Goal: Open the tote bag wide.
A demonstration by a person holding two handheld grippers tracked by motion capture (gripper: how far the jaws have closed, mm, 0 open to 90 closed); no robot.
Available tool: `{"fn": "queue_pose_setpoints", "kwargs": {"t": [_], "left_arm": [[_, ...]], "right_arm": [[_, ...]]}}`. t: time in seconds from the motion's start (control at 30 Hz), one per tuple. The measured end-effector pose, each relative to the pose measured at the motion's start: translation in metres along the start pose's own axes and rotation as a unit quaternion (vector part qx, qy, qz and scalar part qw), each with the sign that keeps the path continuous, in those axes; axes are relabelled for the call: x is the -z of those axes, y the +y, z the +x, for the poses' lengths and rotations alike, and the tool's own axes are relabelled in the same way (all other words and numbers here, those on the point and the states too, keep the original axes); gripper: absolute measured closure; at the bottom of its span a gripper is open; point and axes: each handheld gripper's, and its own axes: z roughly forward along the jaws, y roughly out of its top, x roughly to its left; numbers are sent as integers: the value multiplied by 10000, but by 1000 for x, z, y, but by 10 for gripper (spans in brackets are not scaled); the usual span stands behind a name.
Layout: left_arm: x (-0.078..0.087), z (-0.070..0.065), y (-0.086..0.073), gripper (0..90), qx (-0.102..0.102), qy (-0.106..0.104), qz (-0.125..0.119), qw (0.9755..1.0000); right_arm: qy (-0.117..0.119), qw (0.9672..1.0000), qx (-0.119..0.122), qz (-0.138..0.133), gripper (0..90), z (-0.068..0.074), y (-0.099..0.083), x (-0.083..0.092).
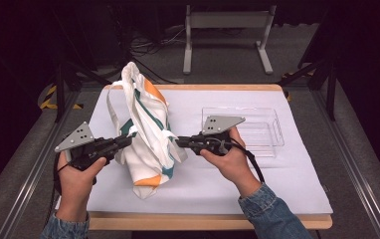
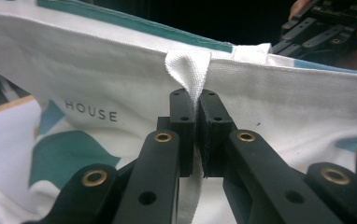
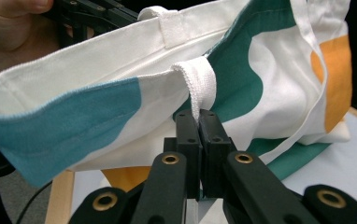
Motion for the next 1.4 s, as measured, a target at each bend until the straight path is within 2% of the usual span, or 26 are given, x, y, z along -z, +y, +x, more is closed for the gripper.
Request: {"fn": "queue_pose_setpoints", "kwargs": {"t": [0.13,0.37,0.6,0.8,1.0,1.13,1.4], "left_arm": [[6,1,2,859,-27,89,-85,9999],[28,7,4,859,31,393,-353,9986],[46,11,2,860,36,651,-431,9969],[61,19,-6,860,154,910,-371,9950],[71,26,-12,862,296,1199,-380,9916],[77,27,-15,864,292,1308,-304,9905],[79,31,-20,865,290,1297,-139,9910]], "right_arm": [[-68,9999,100,-15,885,2,6,5],[-252,9993,251,-77,884,4,14,23],[-298,9993,174,-128,885,6,8,38],[-366,9992,139,-128,885,6,1,48],[-437,9989,65,-150,885,6,-5,57],[-432,9989,45,-168,885,7,-8,62],[-364,9993,44,-95,885,9,-14,62]]}}
